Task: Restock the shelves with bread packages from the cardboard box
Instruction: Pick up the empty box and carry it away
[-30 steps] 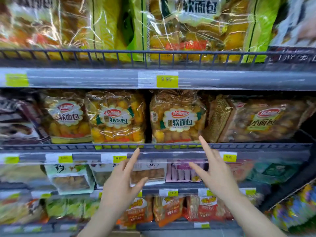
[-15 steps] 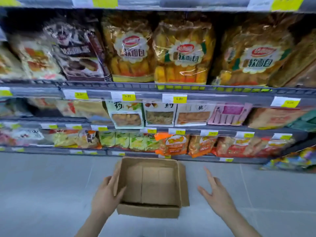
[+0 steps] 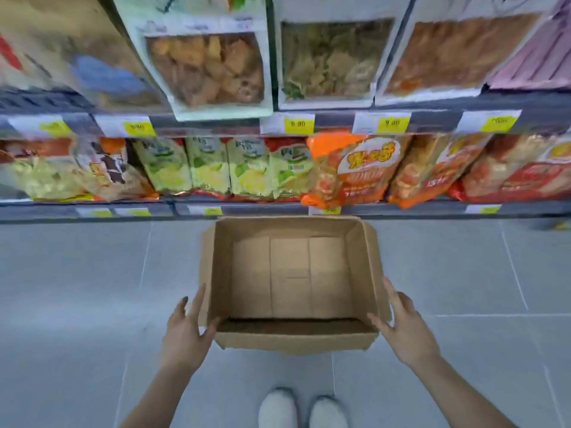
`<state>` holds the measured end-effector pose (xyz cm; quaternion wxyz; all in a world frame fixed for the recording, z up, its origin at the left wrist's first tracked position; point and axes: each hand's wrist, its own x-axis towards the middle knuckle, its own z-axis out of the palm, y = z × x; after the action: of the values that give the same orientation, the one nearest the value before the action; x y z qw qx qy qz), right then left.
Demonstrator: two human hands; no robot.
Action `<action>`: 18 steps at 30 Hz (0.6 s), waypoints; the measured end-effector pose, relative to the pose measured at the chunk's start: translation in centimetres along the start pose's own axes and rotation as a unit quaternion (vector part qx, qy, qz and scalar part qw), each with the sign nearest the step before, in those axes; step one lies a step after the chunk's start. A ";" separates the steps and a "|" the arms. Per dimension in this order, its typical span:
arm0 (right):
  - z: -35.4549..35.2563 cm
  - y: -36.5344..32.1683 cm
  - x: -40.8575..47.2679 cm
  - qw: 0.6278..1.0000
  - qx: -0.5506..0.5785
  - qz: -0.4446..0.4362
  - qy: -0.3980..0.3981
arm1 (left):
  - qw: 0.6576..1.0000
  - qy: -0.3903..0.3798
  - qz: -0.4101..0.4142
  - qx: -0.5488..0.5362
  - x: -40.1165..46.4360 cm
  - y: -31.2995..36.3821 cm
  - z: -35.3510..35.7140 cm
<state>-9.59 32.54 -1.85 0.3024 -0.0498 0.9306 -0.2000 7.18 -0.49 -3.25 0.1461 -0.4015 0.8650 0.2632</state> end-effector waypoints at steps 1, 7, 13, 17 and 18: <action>2.1 1.0 1.7 1.000 -0.001 0.002 0.005 | 1.000 0.003 -0.003 0.002 1.4 -1.0 2.1; 11.0 5.3 7.7 0.998 -0.027 0.002 0.057 | 0.999 0.019 -0.006 -0.029 7.7 -5.0 10.6; 8.7 6.2 5.8 1.000 -0.006 0.017 0.020 | 1.000 -0.007 0.009 -0.017 5.2 -3.6 8.5; 1.9 5.3 -0.9 0.998 -0.013 0.063 -0.028 | 0.997 -0.062 0.046 0.023 0.7 0.2 1.4; -0.2 5.0 -3.1 0.997 -0.011 0.074 -0.037 | 0.995 -0.078 0.055 0.032 -0.8 1.5 -0.7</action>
<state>-7.02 37.88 -1.99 0.3498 0.0089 0.9221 -0.1649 6.54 0.44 -1.82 0.2109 -0.3269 0.8796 0.2737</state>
